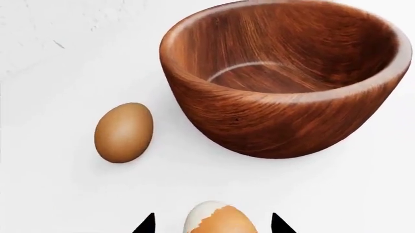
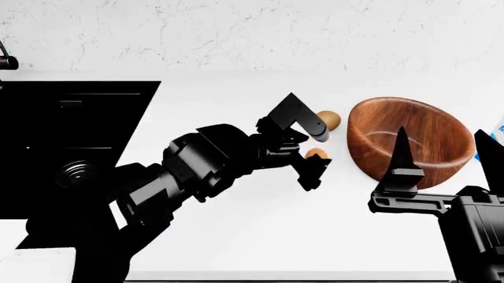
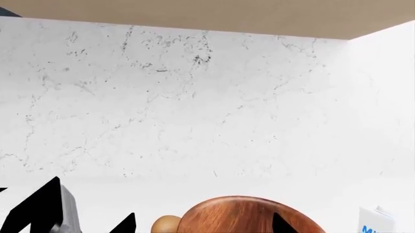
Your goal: Place the eggs and milk next to the bowl.
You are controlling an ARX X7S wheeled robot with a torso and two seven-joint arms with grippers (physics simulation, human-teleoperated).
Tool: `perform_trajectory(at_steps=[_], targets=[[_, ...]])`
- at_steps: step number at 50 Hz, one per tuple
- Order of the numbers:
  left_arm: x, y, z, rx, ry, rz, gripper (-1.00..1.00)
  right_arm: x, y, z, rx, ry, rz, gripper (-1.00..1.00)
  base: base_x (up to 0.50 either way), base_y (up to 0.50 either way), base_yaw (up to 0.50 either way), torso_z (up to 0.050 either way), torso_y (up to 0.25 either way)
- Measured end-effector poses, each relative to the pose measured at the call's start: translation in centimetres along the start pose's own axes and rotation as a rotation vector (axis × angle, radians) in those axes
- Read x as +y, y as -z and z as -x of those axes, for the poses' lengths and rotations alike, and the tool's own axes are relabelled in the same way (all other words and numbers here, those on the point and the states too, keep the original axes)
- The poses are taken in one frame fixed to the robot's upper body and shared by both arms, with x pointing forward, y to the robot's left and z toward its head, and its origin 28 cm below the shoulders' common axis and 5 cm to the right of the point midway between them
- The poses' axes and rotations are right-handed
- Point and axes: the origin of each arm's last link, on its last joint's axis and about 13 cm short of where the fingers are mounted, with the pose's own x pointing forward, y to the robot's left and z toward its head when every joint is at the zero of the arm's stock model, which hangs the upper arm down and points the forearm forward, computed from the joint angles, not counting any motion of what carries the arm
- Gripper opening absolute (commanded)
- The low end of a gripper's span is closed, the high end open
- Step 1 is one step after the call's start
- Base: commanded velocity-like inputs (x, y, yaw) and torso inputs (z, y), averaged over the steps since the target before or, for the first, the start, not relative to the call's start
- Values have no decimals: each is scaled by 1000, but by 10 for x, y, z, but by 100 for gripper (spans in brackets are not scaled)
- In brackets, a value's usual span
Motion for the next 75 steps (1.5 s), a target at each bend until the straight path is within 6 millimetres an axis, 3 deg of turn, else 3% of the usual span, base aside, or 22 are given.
perform_trajectory(at_steps=[28, 53, 75], targets=[[-1, -8, 5, -37, -21, -1, 100, 0, 0, 1, -3, 0, -6, 100, 0, 0, 0, 0, 0], [-36, -13, 82, -245, -286, -2, 100, 0, -4, 0, -17, 2, -18, 100, 0, 0, 0, 0, 0], [-67, -6, 133, -549, -552, 34, 100, 1, -10, 1, -36, 10, -29, 100, 0, 0, 0, 0, 0]])
